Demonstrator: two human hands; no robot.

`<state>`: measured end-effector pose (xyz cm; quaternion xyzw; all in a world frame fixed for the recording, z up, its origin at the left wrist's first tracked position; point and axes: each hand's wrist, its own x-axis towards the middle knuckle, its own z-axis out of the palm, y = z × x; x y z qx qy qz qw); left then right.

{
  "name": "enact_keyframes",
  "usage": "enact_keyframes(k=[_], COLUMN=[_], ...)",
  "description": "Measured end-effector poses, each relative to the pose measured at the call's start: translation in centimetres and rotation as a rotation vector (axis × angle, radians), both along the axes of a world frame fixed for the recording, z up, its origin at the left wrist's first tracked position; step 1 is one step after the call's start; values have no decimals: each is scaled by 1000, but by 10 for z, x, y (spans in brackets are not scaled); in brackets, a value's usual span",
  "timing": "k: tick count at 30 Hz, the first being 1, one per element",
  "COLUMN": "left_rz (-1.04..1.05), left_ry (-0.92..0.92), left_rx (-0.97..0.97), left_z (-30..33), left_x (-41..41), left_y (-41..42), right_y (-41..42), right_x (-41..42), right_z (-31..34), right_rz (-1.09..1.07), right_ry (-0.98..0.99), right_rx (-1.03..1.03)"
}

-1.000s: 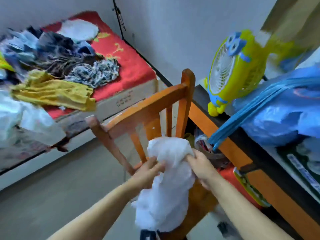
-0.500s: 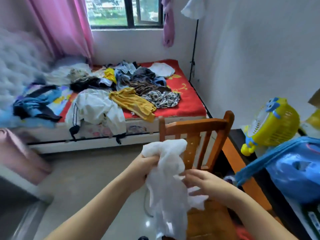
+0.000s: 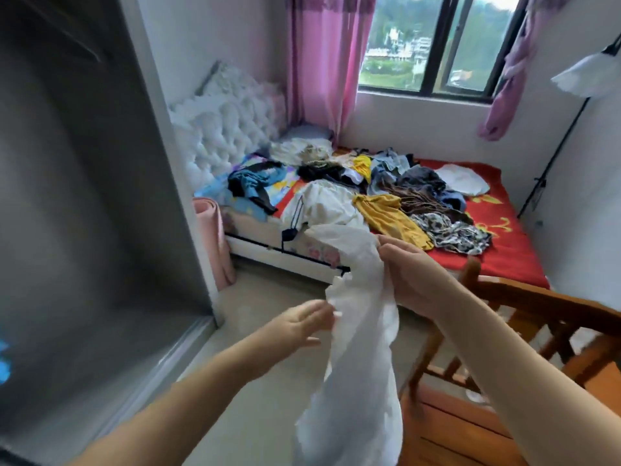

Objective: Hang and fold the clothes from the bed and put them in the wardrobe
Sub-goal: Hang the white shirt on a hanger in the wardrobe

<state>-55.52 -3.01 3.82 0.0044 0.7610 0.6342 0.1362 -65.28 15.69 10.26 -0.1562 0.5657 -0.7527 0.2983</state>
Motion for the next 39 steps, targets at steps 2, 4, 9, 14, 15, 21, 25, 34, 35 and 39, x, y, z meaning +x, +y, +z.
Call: enact_keyframes(k=[2,4,9,14,15,21,25,34,35,39], left_rz=[190,268,149,63,61,347,395,394,396,351], left_ry=[92,205,312,212,213,292,298,327,322,237], left_rx=[13,-26,-165,-209,-188,-70,-16,60,33,-71], left_z=[7,18,49,45,42,38,50,76,80,90], left_x=[2,2,2,2,4,13,5,-43,-49,-67], left_y=[-47,-90,-172,-218,-230,-291,-316,-363,-369,-401], right_y=[-41,-84,-201,-253,-258,-283,-305,-401,-408,-431], right_x=[-2,-5,4,10,8,-8,-18,-35,-45,-105], right_z=[9,15,25,27,26,8,8,6,8,28], right_rz=[15,36,154,190,188,111,191,247,166,6], right_ry=[7,0,35,51,54,98,119,957,926,441], right_rx=[8,16,60,-50,-78,96,141,715,683,472])
